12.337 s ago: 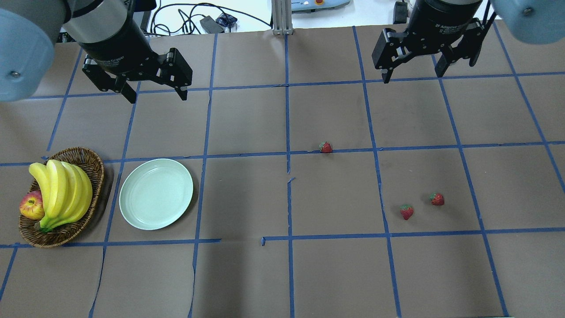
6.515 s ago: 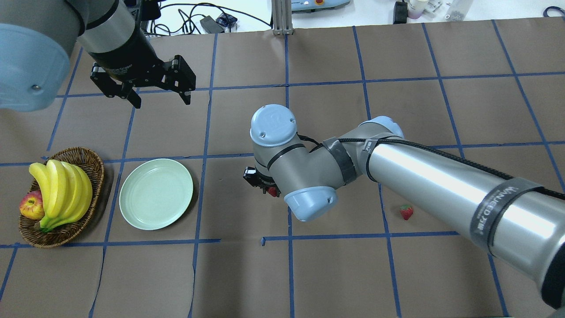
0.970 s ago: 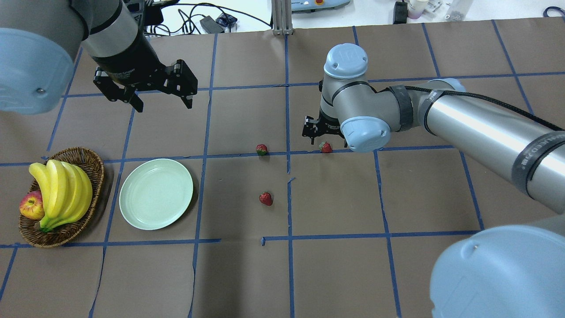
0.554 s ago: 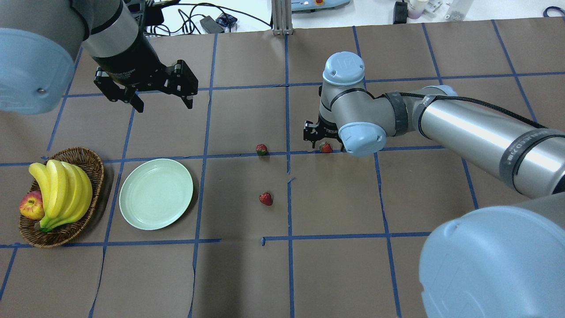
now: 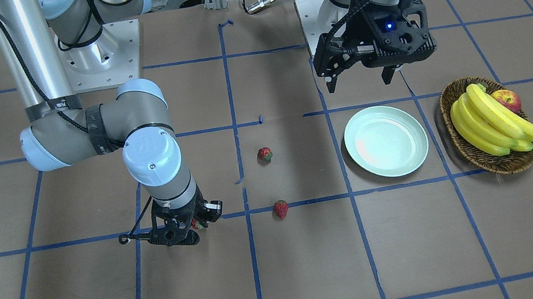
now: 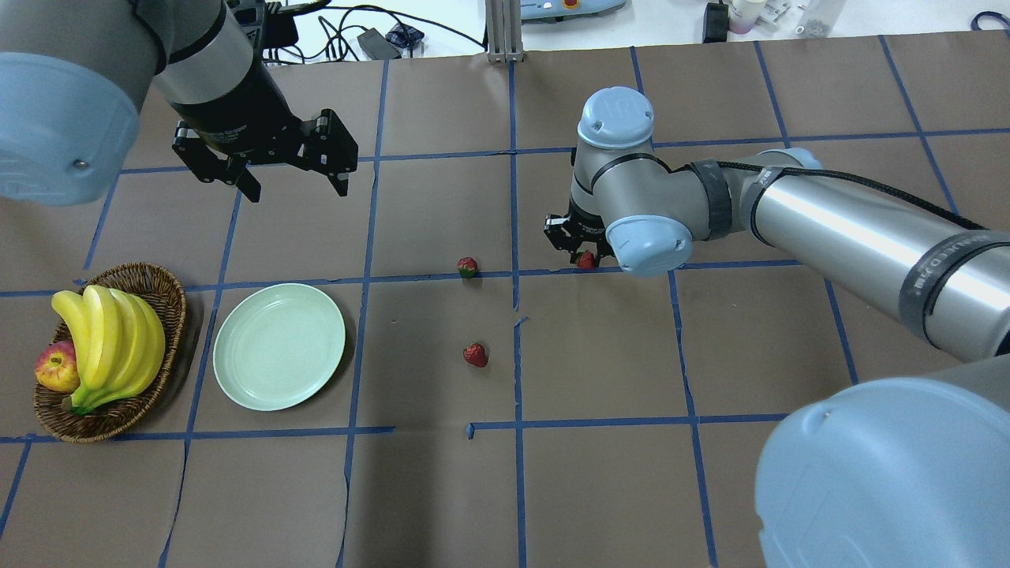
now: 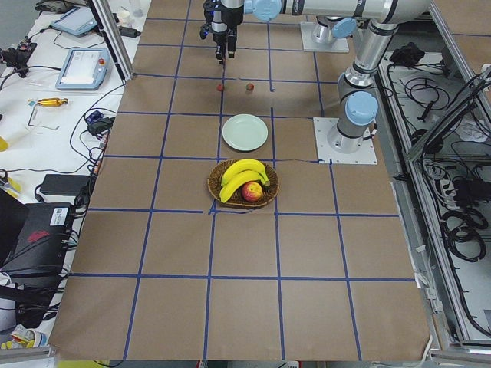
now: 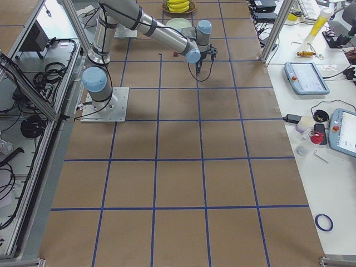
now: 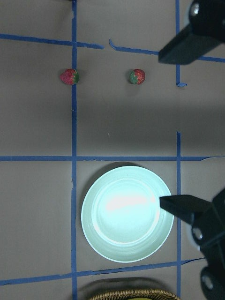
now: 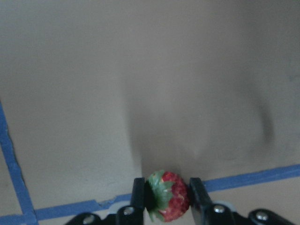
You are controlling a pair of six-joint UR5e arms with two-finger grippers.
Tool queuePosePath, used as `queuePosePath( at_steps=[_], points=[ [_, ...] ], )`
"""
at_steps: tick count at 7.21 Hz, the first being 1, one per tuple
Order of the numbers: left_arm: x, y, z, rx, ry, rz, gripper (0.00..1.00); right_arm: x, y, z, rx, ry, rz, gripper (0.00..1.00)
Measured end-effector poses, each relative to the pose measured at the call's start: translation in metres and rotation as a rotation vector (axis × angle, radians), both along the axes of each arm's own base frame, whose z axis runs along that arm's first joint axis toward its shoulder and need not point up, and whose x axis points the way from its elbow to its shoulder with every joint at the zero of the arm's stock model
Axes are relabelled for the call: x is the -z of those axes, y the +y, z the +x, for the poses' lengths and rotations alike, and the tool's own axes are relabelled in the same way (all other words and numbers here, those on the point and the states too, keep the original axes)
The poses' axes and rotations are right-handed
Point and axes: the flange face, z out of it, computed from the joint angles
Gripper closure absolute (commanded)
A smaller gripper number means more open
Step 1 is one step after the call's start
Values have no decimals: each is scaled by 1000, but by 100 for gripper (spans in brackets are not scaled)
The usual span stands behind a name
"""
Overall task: Collect all strawberries into plate
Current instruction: 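Lower the right gripper onto the middle strawberry and grasp it, then carry the strawberry toward the plate and release it beside the others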
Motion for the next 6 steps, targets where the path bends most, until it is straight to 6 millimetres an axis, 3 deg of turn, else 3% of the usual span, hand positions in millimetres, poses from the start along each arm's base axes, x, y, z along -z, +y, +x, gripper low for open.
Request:
queuePosePath(
  at_steps=[1,2,3,5,6],
  points=[
    [0,0,0,0,-1,-1,0,-25,5,9,45,-47,-24,100],
    [-1,0,0,0,-1,-2,0,-45,19,33,93,-100,-30,100],
    [-1,0,0,0,-1,-3,0,-52,46,79,119,-136,-18,100],
    [-2,0,0,0,-1,-3,0,-36,110,169,115,-154,41,100],
    [-2,1,0,0,-1,-4,0,-11,132,198,92,-135,71,100]
  ],
)
